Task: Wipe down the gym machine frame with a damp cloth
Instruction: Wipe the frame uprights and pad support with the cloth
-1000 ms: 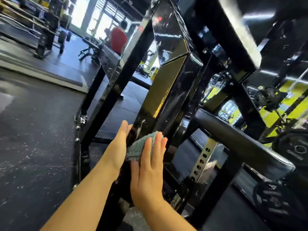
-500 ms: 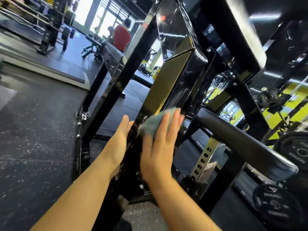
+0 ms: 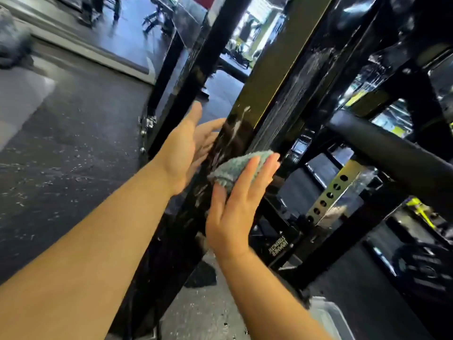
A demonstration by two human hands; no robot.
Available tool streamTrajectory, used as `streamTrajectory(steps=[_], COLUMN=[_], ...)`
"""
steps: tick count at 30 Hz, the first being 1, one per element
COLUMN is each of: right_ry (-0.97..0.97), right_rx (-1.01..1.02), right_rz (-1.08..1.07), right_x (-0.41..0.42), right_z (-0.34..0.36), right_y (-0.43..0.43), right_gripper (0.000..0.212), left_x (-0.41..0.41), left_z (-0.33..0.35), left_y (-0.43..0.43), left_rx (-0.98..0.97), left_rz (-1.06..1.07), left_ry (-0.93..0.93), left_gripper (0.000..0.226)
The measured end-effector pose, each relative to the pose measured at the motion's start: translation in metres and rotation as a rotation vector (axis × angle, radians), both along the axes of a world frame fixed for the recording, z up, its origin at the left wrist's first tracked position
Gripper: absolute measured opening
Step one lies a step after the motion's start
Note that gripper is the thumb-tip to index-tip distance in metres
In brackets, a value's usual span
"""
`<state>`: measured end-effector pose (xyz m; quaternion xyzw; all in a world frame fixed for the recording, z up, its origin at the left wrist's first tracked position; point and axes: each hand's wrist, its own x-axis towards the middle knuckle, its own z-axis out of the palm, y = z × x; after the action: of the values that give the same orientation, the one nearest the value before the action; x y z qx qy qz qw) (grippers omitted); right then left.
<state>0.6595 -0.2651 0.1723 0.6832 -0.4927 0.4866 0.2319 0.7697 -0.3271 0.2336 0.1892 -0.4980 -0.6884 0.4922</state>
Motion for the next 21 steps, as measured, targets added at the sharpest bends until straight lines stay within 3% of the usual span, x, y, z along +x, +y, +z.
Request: streamTrajectory(steps=[4, 8, 11, 13, 18, 21], right_ry=[-0.074, 0.021, 0.088, 0.013, -0.176, -0.066], right_rx=[-0.152, 0.049, 0.178, 0.154, -0.184, -0.177], right_rz=[-0.029, -0.035, -0.081, -0.036, 0.048, 0.028], right_x=[0.0, -0.003, -0.002, 0.005, 0.008, -0.001], right_z=[0.038, -0.08, -0.14, -0.114, 0.032, 0.01], right_y=[-0.023, 0.016, 0.039, 0.03, -0.023, -0.021], right_gripper=[0.054, 0.064, 0.062, 0.064, 0.056, 0.054], left_x=[0.007, 0.005, 0.002, 0.002, 0.003, 0.0], left_z=[-0.041, -0.08, -0.101, -0.106, -0.1, -0.097], left_y=[-0.013, -0.008, -0.002, -0.001, 0.002, 0.005], left_rx=[0.146, 0.286, 0.37, 0.35, 0.254, 0.255], left_rz=[0.067, 0.007, -0.077, -0.065, -0.051, -0.023], left_ry=[-0.123, -0.341, -0.356, -0.335, -0.349, -0.359], left_gripper=[0.06, 0.063, 0.065, 0.062, 0.062, 0.062])
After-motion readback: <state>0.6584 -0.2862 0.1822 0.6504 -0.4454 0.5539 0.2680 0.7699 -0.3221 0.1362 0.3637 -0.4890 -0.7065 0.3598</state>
